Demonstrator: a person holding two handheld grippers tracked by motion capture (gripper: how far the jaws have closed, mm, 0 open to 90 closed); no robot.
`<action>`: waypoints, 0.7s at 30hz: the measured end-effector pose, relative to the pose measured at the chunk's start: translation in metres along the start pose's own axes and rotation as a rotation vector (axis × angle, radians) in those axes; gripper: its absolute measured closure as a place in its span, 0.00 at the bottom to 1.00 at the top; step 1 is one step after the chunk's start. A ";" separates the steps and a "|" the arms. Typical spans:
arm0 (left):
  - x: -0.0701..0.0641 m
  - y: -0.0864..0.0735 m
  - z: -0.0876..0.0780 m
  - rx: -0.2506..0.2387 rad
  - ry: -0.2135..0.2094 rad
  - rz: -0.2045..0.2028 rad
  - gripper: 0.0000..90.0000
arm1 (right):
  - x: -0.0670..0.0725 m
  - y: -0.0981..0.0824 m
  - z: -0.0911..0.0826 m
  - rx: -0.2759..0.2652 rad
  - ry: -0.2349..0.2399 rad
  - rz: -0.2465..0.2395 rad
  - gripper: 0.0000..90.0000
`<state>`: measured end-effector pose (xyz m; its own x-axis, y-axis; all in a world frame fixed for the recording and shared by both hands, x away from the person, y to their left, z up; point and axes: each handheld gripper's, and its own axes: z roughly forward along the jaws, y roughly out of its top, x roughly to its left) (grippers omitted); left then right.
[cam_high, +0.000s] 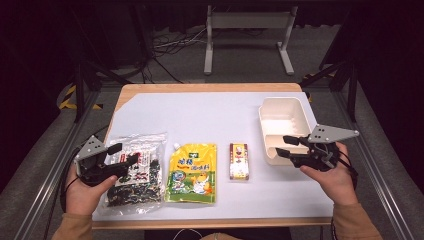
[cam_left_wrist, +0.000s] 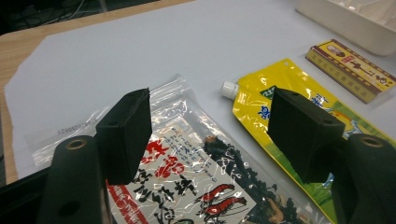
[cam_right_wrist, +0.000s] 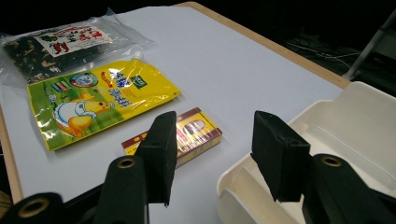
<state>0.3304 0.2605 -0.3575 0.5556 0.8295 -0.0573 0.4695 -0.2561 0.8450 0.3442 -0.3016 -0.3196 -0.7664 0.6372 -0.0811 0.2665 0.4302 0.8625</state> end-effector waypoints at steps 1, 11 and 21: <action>0.000 0.000 0.000 0.007 0.016 0.000 0.34 | 0.000 0.000 -0.001 0.000 -0.001 -0.002 0.56; 0.009 -0.003 -0.005 0.012 -0.045 0.042 0.37 | -0.006 -0.002 -0.010 -0.006 -0.034 -0.002 0.55; 0.033 -0.008 -0.005 0.018 -0.011 -0.029 0.37 | -0.006 -0.003 -0.013 -0.004 -0.041 0.005 0.53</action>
<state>0.3413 0.2919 -0.3638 0.5491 0.8312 -0.0872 0.4979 -0.2415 0.8329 0.3402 -0.3147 -0.3157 -0.7405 0.6650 -0.0972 0.2676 0.4244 0.8650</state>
